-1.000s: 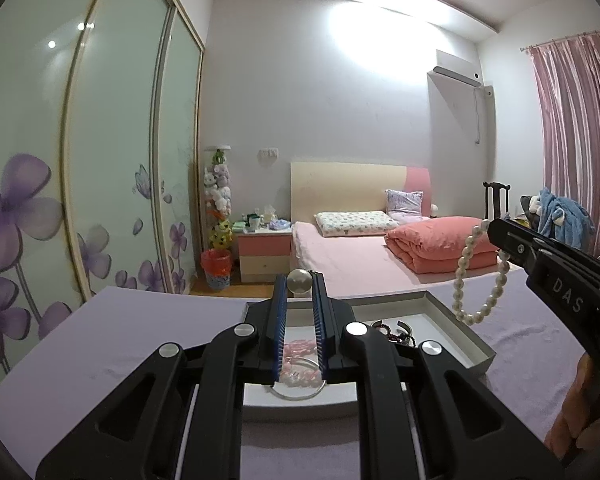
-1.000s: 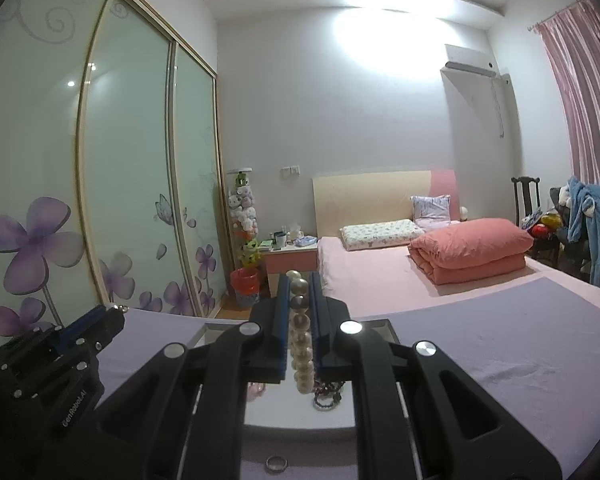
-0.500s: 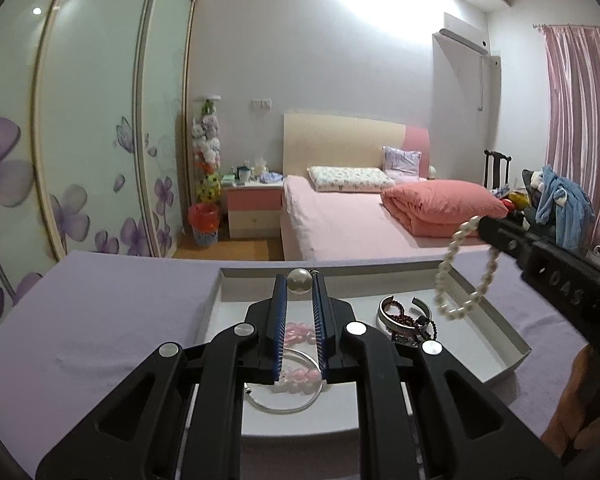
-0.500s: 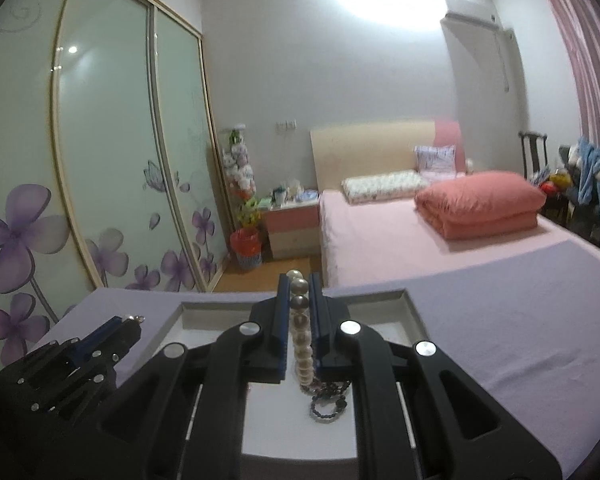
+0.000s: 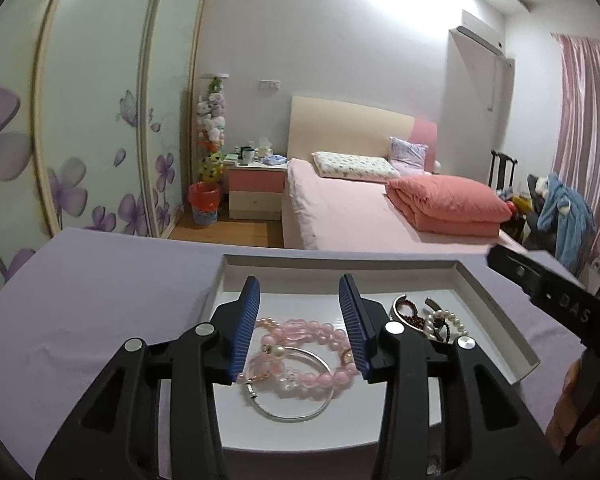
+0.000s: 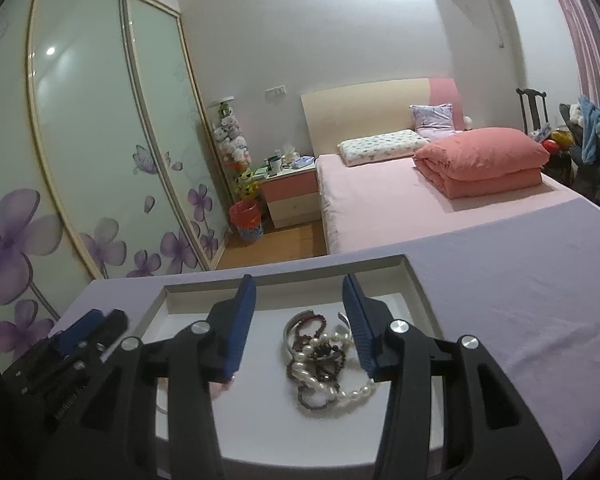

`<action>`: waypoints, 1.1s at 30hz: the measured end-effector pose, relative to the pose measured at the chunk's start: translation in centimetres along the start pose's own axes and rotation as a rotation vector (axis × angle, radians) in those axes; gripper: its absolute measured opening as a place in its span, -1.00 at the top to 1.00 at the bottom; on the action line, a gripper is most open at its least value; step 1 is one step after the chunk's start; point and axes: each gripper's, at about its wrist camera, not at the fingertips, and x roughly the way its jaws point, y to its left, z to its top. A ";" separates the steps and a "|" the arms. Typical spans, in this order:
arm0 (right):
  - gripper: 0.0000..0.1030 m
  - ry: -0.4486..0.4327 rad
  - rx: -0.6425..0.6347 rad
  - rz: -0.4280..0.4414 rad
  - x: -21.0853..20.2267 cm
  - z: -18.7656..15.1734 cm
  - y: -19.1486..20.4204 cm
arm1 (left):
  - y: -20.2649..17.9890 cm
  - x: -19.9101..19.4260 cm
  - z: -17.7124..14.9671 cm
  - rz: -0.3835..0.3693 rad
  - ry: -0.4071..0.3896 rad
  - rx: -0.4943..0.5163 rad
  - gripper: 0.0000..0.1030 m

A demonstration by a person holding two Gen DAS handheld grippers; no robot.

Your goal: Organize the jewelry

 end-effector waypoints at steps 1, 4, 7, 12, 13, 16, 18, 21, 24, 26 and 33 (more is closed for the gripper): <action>0.12 -0.002 0.002 -0.001 -0.2 0.0 -0.1 | 0.4 -0.3 0.0 0.001 0.000 -0.016 0.17; 0.12 -0.001 0.003 0.004 -0.9 -0.2 -0.2 | 1.2 -1.0 0.1 0.006 0.000 -0.041 0.17; 0.12 0.008 -0.009 0.010 -1.6 -0.4 0.0 | 1.7 -1.5 0.1 0.001 0.002 -0.057 0.17; 0.12 0.063 -0.063 0.031 -3.7 -1.8 0.3 | 2.3 -3.4 -0.5 -0.010 0.003 -0.057 0.17; 0.12 0.081 -0.077 0.037 -4.1 -2.1 0.3 | 2.3 -3.9 -0.8 -0.013 0.007 -0.051 0.17; 0.12 0.160 -0.133 0.061 -5.4 -4.0 0.4 | 2.5 -4.8 -1.9 -0.019 0.041 -0.025 0.17; 0.13 0.224 -0.165 0.075 -6.0 -5.4 0.3 | 2.4 -5.1 -2.7 -0.026 0.069 -0.005 0.17; 0.15 0.341 -0.224 0.076 -6.7 -8.6 0.3 | 2.4 -5.5 -4.0 -0.030 0.114 0.018 0.17; 0.17 0.406 -0.253 0.066 -6.8 -10.8 0.4 | 2.4 -5.5 -4.6 -0.025 0.144 0.032 0.17; 0.18 0.430 -0.268 0.053 -6.7 -11.7 0.4 | 2.4 -5.4 -4.8 -0.023 0.150 0.036 0.17; 0.42 0.465 -0.297 0.022 -5.7 -12.5 0.9 | 1.8 -5.6 -5.3 -0.027 0.162 0.060 0.12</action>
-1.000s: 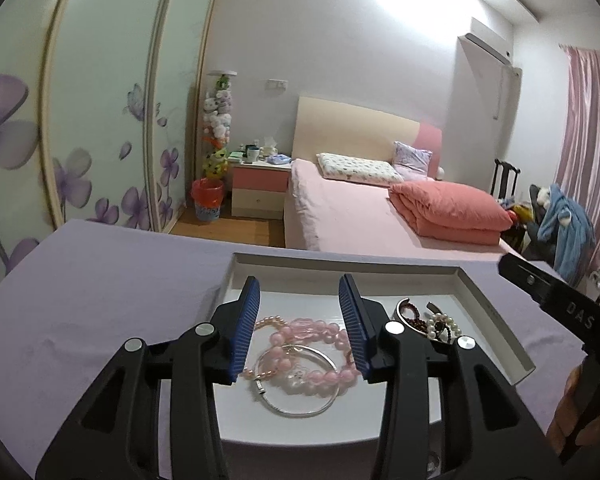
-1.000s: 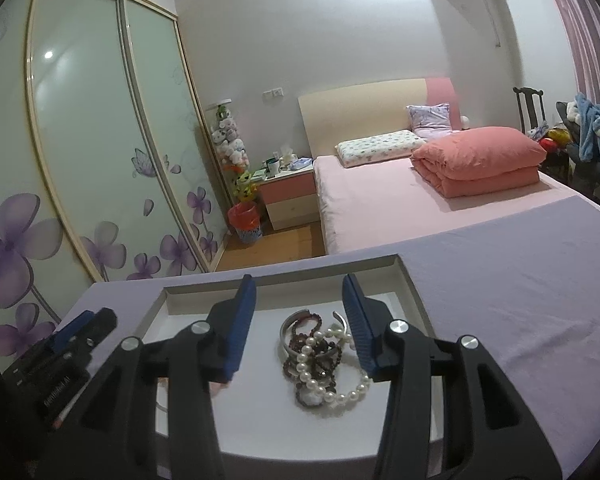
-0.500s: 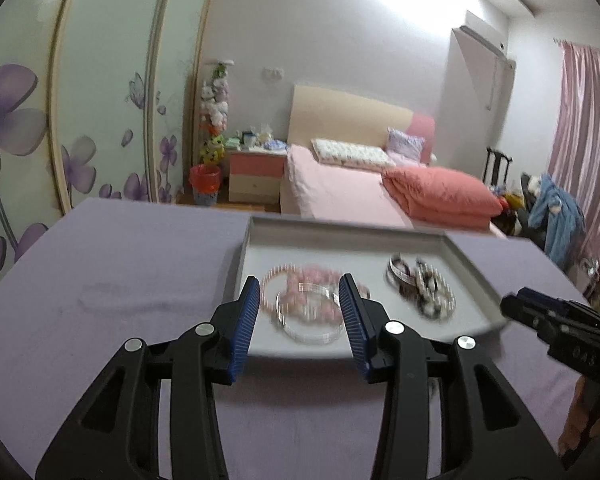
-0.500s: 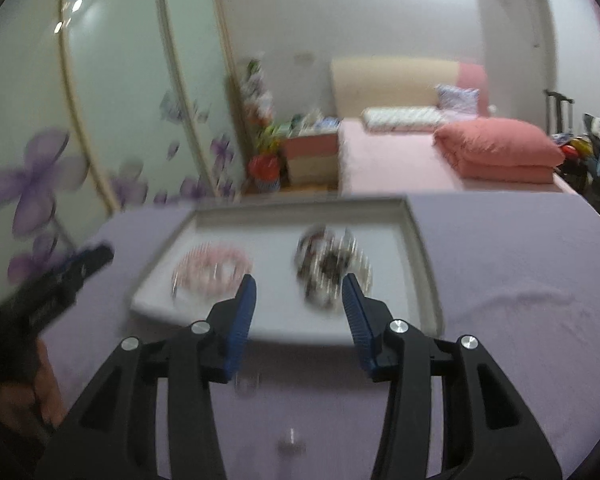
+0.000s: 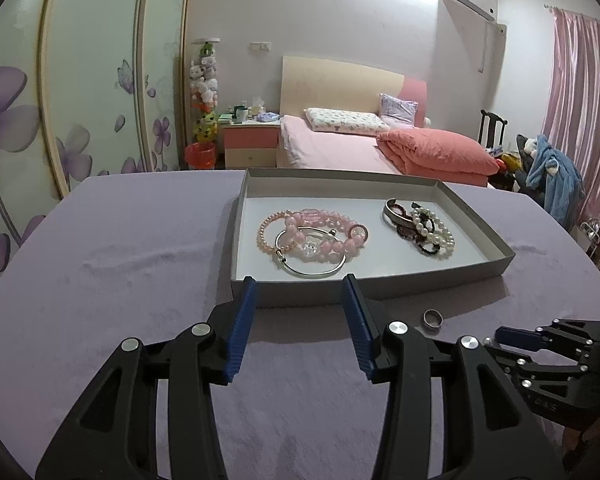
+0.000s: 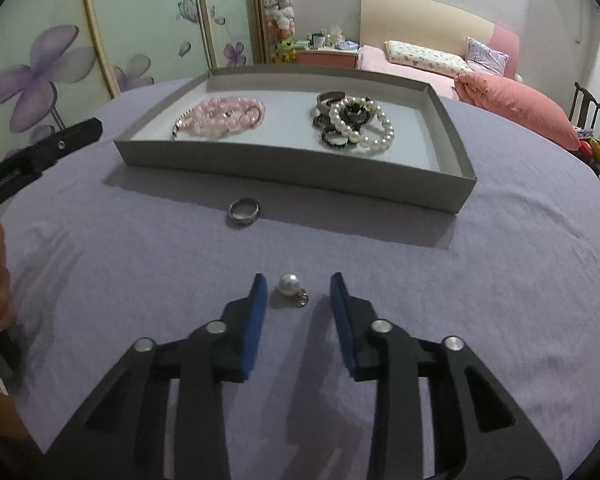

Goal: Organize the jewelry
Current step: 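Grasp the silver ring with the left tool while the right tool grasps the pearl earring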

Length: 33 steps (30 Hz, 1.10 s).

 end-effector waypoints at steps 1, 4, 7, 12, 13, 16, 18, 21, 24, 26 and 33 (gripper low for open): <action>0.45 0.001 -0.008 -0.006 0.0 0.1 0.1 | -0.1 0.0 -0.1 0.000 0.001 0.003 0.12; 0.52 0.000 -0.023 -0.010 0.1 0.0 0.5 | -0.4 0.1 -0.2 -0.003 0.005 0.011 0.12; 0.72 -0.005 -0.046 -0.030 0.0 -0.1 0.8 | -0.6 0.2 -0.3 -0.011 0.011 0.015 0.12; 0.73 -0.009 0.029 -0.078 -0.4 -0.2 -1.3 | -2.4 0.6 -0.4 -0.061 0.040 0.055 0.07; 0.73 -0.010 0.057 -0.088 -0.4 -0.2 -1.9 | -3.1 0.8 -0.5 -0.081 0.053 0.073 0.04; 0.73 -0.009 0.134 -0.104 -0.5 -0.1 -4.1 | -5.4 1.7 -0.8 -0.131 0.095 0.119 -0.13; 0.73 -0.012 0.153 -0.110 -0.7 -0.3 -4.8 | -7.2 2.5 -1.2 -0.164 0.131 0.158 -0.14; 0.73 -0.017 0.166 -0.108 -0.7 -0.6 -5.3 | -9.5 4.0 -1.5 -0.172 0.174 0.215 -0.15; 0.73 -0.020 0.173 -0.102 -0.8 -0.7 -5.6 | -10.7 5.6 -2.0 -0.163 0.227 0.235 -0.15; 0.73 -0.021 0.178 -0.097 -0.9 -0.7 -5.6 | -11.1 6.7 -2.2 -0.144 0.269 0.236 -0.15; 0.73 -0.022 0.184 -0.092 -0.9 -0.8 -5.8 | -10.9 8.0 -1.7 -0.091 0.297 0.202 -0.14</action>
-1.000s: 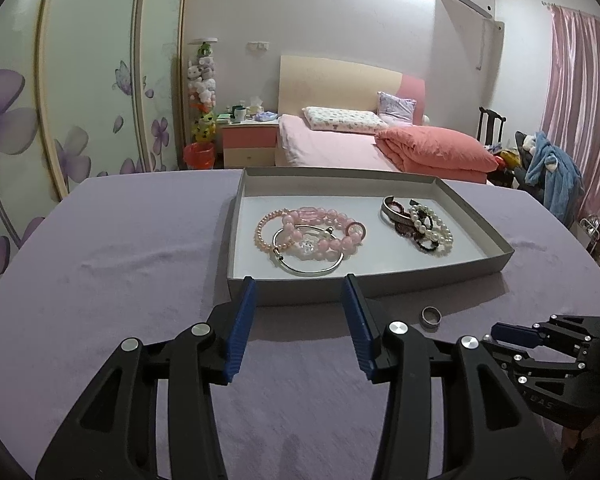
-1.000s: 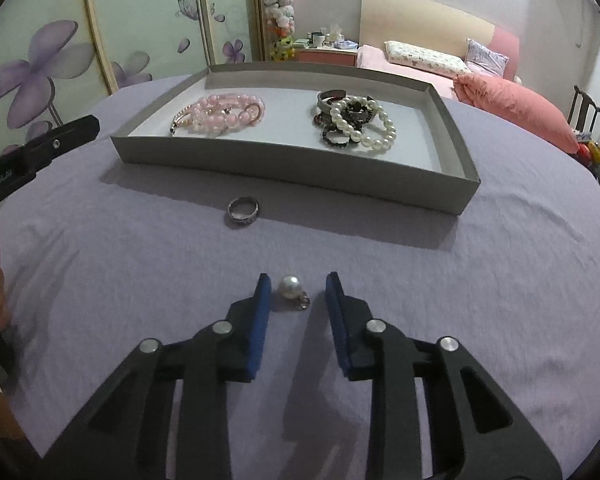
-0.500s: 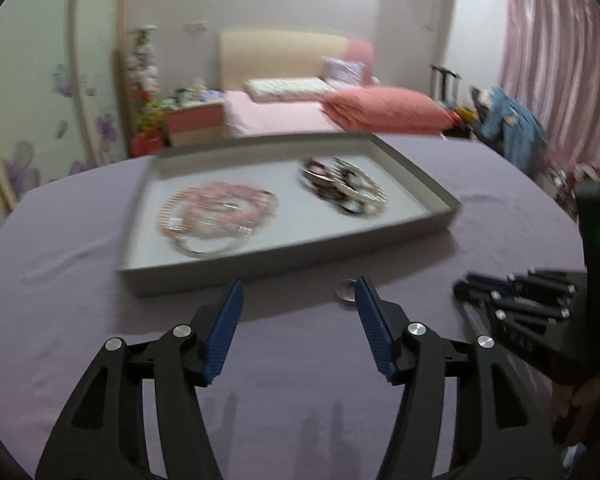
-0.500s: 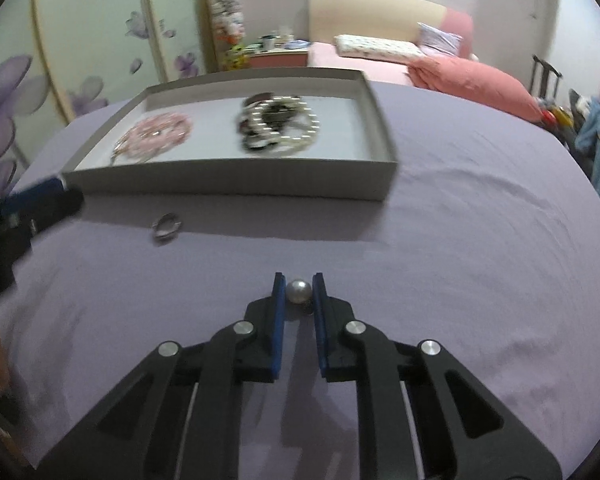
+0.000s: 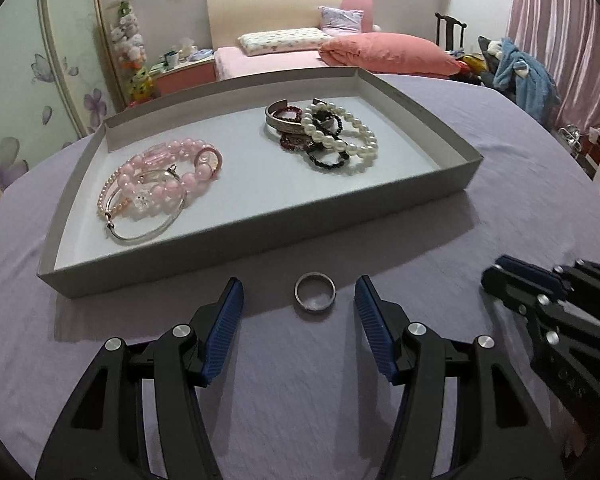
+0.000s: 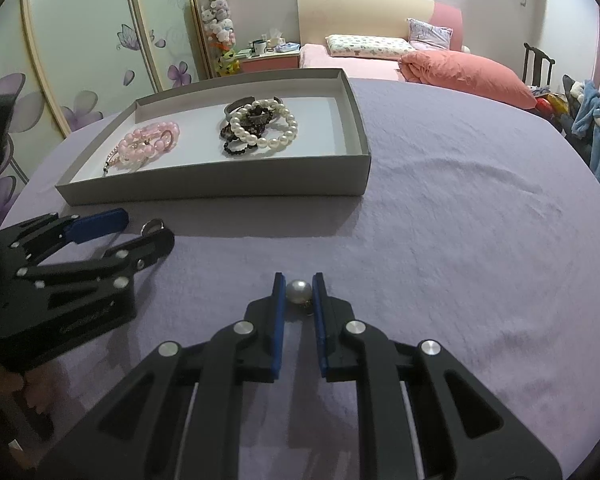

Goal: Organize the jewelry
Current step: 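Grasp the silver ring with the left tool while the right tool grasps the pearl earring, then carry the silver ring and pearl earring into the grey tray and open both tools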

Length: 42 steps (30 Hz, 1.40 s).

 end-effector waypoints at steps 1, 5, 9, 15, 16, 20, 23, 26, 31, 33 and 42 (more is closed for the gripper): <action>0.73 0.000 -0.001 -0.001 0.0 0.0 0.0 | -0.1 0.1 0.1 0.004 0.000 0.002 -0.14; 0.73 0.000 -0.002 -0.001 0.0 -0.1 -0.1 | -0.5 0.2 0.2 0.003 -0.001 0.012 -0.11; 0.72 0.001 -0.006 -0.007 0.1 -0.1 0.2 | -0.8 0.1 0.3 0.003 -0.006 0.022 0.26; 0.72 0.005 -0.022 -0.001 0.2 -0.1 1.2 | 0.1 -0.2 0.1 0.029 -0.010 0.004 0.57; 0.72 0.007 -0.029 0.008 0.2 -0.1 1.6 | 0.6 -0.4 -0.1 0.035 -0.010 0.000 0.57; 0.72 0.011 -0.060 0.041 0.4 0.0 3.1 | 3.4 -1.7 -1.8 0.086 -0.007 -0.024 0.56; 0.72 0.010 -0.092 0.061 0.5 0.0 4.5 | 5.5 -2.7 -3.0 0.124 -0.004 -0.045 0.56; 0.72 0.012 -0.121 0.065 0.5 -0.1 5.7 | 7.0 -3.2 -3.6 0.145 -0.002 -0.071 0.56; 0.71 0.014 -0.125 0.062 0.5 -0.1 5.6 | 7.4 -3.3 -3.6 0.151 -0.001 -0.087 0.55; 0.71 0.014 -0.128 0.059 0.6 -0.1 5.7 | 7.4 -3.2 -3.5 0.148 -0.001 -0.089 0.55; 0.73 0.008 -0.098 0.084 0.4 -0.1 5.3 | 8.5 -3.4 -3.7 0.102 -0.013 -0.133 0.57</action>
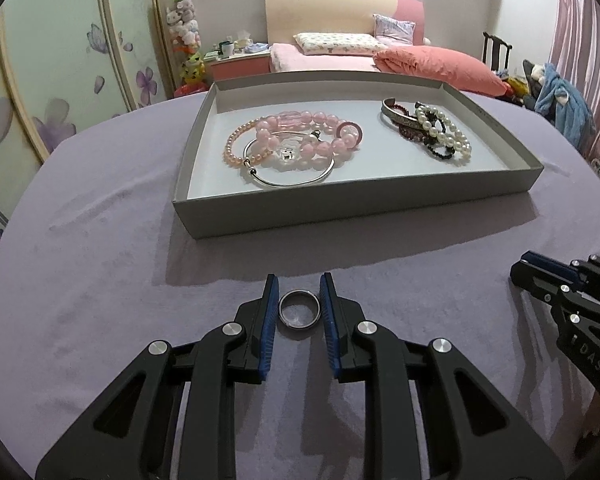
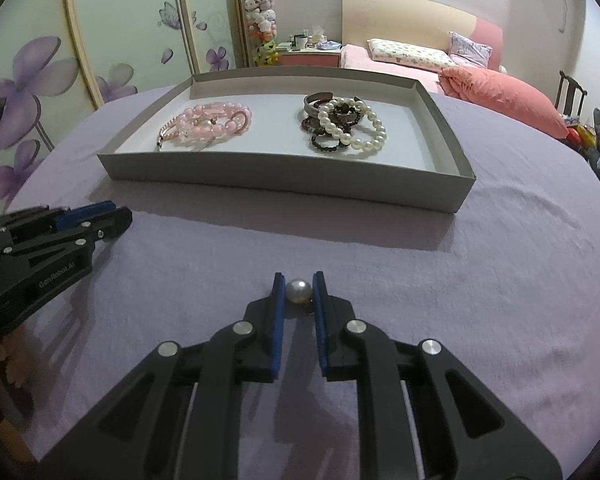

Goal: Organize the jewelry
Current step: 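Carry the silver ring and pearl earring into the grey tray and open both tools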

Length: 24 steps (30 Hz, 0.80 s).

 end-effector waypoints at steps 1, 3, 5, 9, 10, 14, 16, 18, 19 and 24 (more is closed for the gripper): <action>0.73 -0.007 0.009 0.007 -0.2 0.0 -0.1 | 0.3 -0.2 -0.1 -0.002 -0.007 -0.013 0.57; 0.73 -0.051 0.022 0.015 -1.1 0.3 -0.1 | 0.9 -1.0 -0.3 -0.015 -0.033 -0.035 0.57; 0.73 -0.103 0.032 0.019 -2.2 0.7 -0.1 | 1.2 -2.0 -0.5 -0.023 -0.070 -0.057 0.57; 0.73 -0.226 0.046 0.020 -4.9 1.5 0.1 | 1.5 -4.6 -0.3 -0.021 -0.180 -0.085 0.57; 0.73 -0.263 0.047 0.020 -5.6 1.8 0.4 | 1.5 -5.3 -0.2 -0.015 -0.211 -0.089 0.57; 0.73 -0.406 0.050 0.014 -8.5 2.5 1.1 | 1.1 -8.5 0.0 0.020 -0.364 -0.095 0.57; 0.73 -0.465 0.049 0.007 -9.6 2.7 1.4 | 0.9 -9.7 0.0 0.037 -0.425 -0.092 0.57; 0.73 -0.526 0.043 -0.003 -10.8 2.7 1.8 | 0.5 -10.9 0.0 0.054 -0.489 -0.087 0.57; 0.73 -0.548 0.040 -0.009 -11.2 2.7 1.8 | 0.4 -11.4 0.1 0.060 -0.514 -0.084 0.57; 0.73 -0.656 0.014 -0.057 -12.8 2.9 2.6 | -0.7 -13.1 -0.2 0.095 -0.627 -0.065 0.57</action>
